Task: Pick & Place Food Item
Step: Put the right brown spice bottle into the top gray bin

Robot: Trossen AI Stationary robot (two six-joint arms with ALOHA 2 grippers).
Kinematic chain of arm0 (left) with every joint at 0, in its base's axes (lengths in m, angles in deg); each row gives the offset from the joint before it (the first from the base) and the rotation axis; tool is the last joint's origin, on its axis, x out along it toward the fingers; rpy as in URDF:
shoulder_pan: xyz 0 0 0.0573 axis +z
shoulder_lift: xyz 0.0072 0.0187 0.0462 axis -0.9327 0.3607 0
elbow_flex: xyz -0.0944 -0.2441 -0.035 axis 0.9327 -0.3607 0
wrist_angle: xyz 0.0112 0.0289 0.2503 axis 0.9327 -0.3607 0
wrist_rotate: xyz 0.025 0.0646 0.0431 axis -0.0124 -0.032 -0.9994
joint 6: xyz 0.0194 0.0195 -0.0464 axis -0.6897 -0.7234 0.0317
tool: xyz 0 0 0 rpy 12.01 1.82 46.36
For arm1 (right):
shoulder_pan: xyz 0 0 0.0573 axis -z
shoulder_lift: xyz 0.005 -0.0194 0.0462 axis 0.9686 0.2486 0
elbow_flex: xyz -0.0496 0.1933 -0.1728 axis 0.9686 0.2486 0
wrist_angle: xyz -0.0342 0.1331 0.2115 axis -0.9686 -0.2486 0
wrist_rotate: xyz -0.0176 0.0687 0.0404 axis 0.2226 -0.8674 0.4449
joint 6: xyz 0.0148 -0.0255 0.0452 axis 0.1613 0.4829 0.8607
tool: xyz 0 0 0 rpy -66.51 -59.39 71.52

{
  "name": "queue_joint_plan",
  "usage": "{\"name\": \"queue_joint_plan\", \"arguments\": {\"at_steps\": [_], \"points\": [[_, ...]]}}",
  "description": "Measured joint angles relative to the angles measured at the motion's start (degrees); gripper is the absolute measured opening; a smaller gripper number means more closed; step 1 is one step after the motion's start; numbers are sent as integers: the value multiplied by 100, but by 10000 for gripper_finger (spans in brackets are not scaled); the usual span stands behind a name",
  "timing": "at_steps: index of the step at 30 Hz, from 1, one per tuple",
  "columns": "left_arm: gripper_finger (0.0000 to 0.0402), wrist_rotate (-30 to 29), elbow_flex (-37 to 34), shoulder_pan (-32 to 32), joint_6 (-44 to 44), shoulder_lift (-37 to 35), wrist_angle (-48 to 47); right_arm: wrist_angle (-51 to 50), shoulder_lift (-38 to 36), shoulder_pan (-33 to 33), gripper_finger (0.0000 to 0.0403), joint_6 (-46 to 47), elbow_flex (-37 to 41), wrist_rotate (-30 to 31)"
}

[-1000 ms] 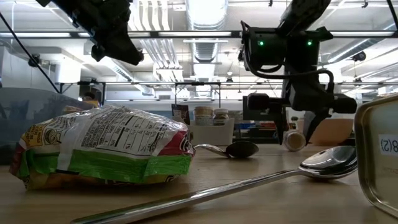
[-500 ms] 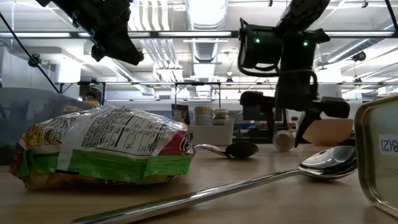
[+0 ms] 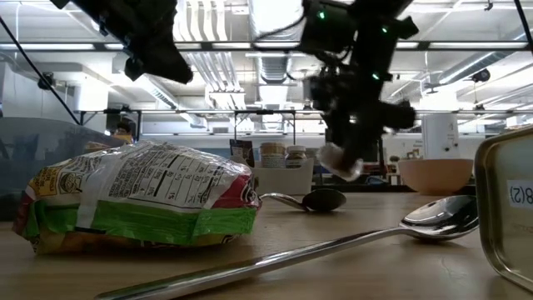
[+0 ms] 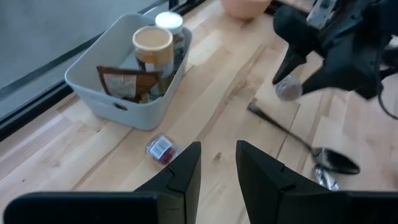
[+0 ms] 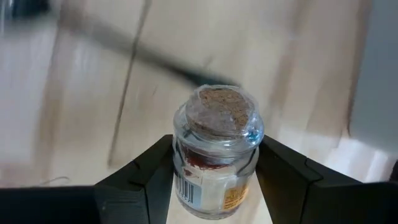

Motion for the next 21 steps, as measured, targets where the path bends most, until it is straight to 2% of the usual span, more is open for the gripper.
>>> {"name": "queue_joint_plan", "arguments": {"at_steps": [5, 8, 12, 14, 16, 21], "points": [[107, 109, 4, -3, -203, 46, 287, 81, -2, -7, 185, 1453, -453, -194], [107, 118, 4, -3, 395, 165, 479, 141, -11, -41, 185, 2031, -744, 269], [107, 247, 6, -3, 1070, 473, 725, 449, -11, -180, 185, 1996, -1090, 1336], [107, 280, 4, 2, 1267, 622, 870, 692, -13, -257, 186, 1828, -1223, 1667], [107, 322, 7, 4, 1425, 778, 1155, 1026, -13, -328, 186, 1590, -1299, 1748], [107, 869, 12, 13, 1493, 1148, 1936, 1541, -13, -433, 185, 1233, -1342, 1758]]}}
